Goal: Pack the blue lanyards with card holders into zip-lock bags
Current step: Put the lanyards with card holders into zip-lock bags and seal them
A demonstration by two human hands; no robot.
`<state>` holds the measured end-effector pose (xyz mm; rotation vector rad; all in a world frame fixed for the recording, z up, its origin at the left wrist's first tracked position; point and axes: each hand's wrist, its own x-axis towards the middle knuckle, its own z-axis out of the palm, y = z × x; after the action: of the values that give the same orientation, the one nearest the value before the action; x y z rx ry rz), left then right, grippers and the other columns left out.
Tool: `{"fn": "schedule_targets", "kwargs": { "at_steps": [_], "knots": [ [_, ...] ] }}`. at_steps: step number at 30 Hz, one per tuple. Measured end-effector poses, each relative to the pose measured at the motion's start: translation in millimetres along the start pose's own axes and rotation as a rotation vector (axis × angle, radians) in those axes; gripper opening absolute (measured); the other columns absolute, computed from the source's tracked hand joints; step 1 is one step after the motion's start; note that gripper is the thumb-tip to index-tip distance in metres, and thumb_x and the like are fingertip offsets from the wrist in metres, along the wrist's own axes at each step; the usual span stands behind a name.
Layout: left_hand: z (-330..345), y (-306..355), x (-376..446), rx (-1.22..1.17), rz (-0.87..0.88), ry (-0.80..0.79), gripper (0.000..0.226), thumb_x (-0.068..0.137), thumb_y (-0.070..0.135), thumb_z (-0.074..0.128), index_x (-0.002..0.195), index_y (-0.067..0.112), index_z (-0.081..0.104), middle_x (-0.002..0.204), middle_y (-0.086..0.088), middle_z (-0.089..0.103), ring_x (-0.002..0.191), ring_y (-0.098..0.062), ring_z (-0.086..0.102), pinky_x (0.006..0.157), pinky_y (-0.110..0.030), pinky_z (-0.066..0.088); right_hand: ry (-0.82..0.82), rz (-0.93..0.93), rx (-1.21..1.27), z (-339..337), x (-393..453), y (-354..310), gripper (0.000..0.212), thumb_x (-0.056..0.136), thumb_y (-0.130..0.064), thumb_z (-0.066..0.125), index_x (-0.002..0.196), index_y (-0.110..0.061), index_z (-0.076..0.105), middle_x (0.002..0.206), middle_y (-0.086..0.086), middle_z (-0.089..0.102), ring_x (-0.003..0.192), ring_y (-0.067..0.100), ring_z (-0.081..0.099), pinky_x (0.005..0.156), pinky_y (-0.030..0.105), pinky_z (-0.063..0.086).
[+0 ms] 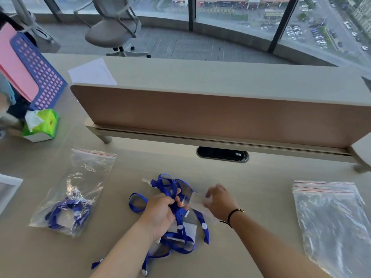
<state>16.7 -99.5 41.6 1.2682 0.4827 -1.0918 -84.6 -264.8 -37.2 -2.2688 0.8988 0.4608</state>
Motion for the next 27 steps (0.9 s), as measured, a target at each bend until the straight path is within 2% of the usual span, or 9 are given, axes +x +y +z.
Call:
{"fn": "schedule_targets", "kwargs": {
  "at_steps": [3, 7, 13, 15, 18, 21, 23, 25, 27],
  "knots": [
    [11.6, 0.4, -7.5, 0.132, 0.070, -0.031, 0.033, 0.099, -0.013, 0.029, 0.114, -0.012, 0.059, 0.072, -0.011, 0.049, 0.062, -0.022, 0.046, 0.070, -0.043, 0.059, 0.056, 0.095, 0.363, -13.7, -22.3, 3.5, 0.010, 0.094, -0.025, 0.060, 0.092, -0.020, 0.068, 0.095, -0.004, 0.063, 0.082, 0.015, 0.062, 0.072, 0.029, 0.054],
    [31.7, -6.7, -23.2, 0.307, 0.167, -0.044, 0.027, 0.101, -0.010, 0.036, 0.103, -0.009, 0.063, 0.072, -0.010, 0.059, 0.066, -0.023, 0.055, 0.074, -0.042, 0.059, 0.086, 0.217, 0.904, -31.2, -64.0, -2.5, 0.007, 0.095, -0.018, 0.059, 0.096, -0.014, 0.064, 0.088, 0.006, 0.071, 0.057, 0.020, 0.068, 0.058, 0.033, 0.057],
    [58.1, -26.8, -41.9, 0.771, 0.460, 0.058, 0.019, 0.094, 0.007, 0.062, 0.080, -0.006, 0.064, 0.069, -0.021, 0.064, 0.066, -0.036, 0.059, 0.071, -0.041, 0.055, 0.070, 0.225, 1.201, -32.7, -112.1, -19.8, 0.011, 0.094, -0.018, 0.060, 0.099, -0.011, 0.068, 0.091, 0.017, 0.075, 0.070, 0.033, 0.072, 0.071, 0.052, 0.061],
    [68.8, -30.6, -52.2, 0.887, 0.573, 0.044, 0.016, 0.092, 0.007, 0.066, 0.078, 0.000, 0.068, 0.066, -0.012, 0.068, 0.066, -0.027, 0.062, 0.069, -0.034, 0.053, 0.062, 0.221, 1.258, -33.3, -124.7, -19.6, 0.015, 0.093, -0.022, 0.064, 0.099, -0.009, 0.069, 0.088, 0.016, 0.076, 0.070, 0.030, 0.071, 0.076, 0.056, 0.060],
    [84.6, -37.4, -66.7, 0.997, 0.649, -0.013, 0.019, 0.091, 0.012, 0.067, 0.083, 0.028, 0.075, 0.077, 0.013, 0.077, 0.080, -0.006, 0.072, 0.081, -0.032, 0.059, 0.055, 0.206, 1.361, -38.5, -141.5, -11.8, 0.015, 0.096, -0.017, 0.060, 0.103, -0.007, 0.070, 0.091, 0.016, 0.076, 0.073, 0.029, 0.072, 0.077, 0.050, 0.061],
    [93.8, -48.4, -67.1, 1.228, 0.856, 0.060, 0.009, 0.088, 0.034, 0.064, 0.082, 0.035, 0.071, 0.081, 0.017, 0.073, 0.098, -0.013, 0.065, 0.093, -0.047, 0.050, 0.045, 0.193, 1.507, -50.6, -157.1, -1.1, 0.018, 0.099, -0.012, 0.056, 0.104, 0.000, 0.069, 0.090, 0.018, 0.075, 0.070, 0.028, 0.072, 0.066, 0.038, 0.060],
    [101.6, -54.3, -70.0, 1.310, 0.892, 0.129, 0.013, 0.090, 0.036, 0.067, 0.099, 0.045, 0.070, 0.112, 0.025, 0.068, 0.126, -0.016, 0.047, 0.109, -0.049, 0.034, 0.062, 0.197, 1.568, -58.6, -165.5, 6.8, 0.020, 0.099, -0.010, 0.055, 0.106, 0.003, 0.068, 0.092, 0.020, 0.074, 0.068, 0.025, 0.071, 0.060, 0.032, 0.058],
    [112.2, -57.5, -75.5, 1.221, 0.819, 0.119, 0.054, 0.088, 0.039, 0.071, 0.139, 0.043, 0.051, 0.148, 0.025, 0.041, 0.146, -0.015, 0.022, 0.120, -0.047, 0.023, 0.087, 0.189, 1.608, -64.3, -171.8, 16.3, 0.020, 0.099, -0.011, 0.056, 0.107, 0.004, 0.067, 0.096, 0.022, 0.074, 0.069, 0.023, 0.070, 0.060, 0.031, 0.057],
    [125.3, -61.6, -79.8, 1.043, 0.633, 0.083, 0.084, 0.086, 0.037, 0.075, 0.155, 0.033, 0.028, 0.161, 0.012, 0.026, 0.151, -0.018, 0.020, 0.118, -0.043, 0.029, 0.112, 0.166, 1.633, -68.8, -177.8, 26.0, 0.020, 0.099, -0.012, 0.056, 0.107, 0.003, 0.067, 0.096, 0.020, 0.075, 0.072, 0.025, 0.071, 0.064, 0.034, 0.058]
  ]
}}
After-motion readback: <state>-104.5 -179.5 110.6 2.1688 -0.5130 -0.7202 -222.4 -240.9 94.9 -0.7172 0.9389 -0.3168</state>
